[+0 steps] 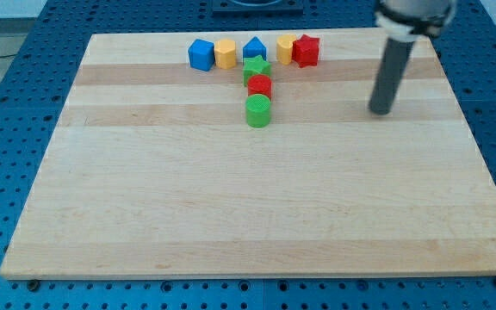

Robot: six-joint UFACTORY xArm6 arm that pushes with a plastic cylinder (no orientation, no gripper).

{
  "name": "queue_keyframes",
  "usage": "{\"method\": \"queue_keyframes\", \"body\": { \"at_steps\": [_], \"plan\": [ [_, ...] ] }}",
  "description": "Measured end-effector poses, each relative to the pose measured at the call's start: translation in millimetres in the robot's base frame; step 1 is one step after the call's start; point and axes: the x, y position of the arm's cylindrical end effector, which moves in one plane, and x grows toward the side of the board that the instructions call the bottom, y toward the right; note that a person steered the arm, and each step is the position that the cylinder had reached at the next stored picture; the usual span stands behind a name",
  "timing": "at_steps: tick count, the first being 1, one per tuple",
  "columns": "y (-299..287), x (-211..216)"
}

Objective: Slightly touch the yellow heart

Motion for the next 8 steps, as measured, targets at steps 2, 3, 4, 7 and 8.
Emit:
{"method": "queue_keyframes", "body": {
  "at_steps": [2, 3, 4, 7, 8],
  "plan": [
    [23, -107],
    [-7, -157],
    [-44, -175],
    [-132, -160],
    [-137, -155]
  ]
}}
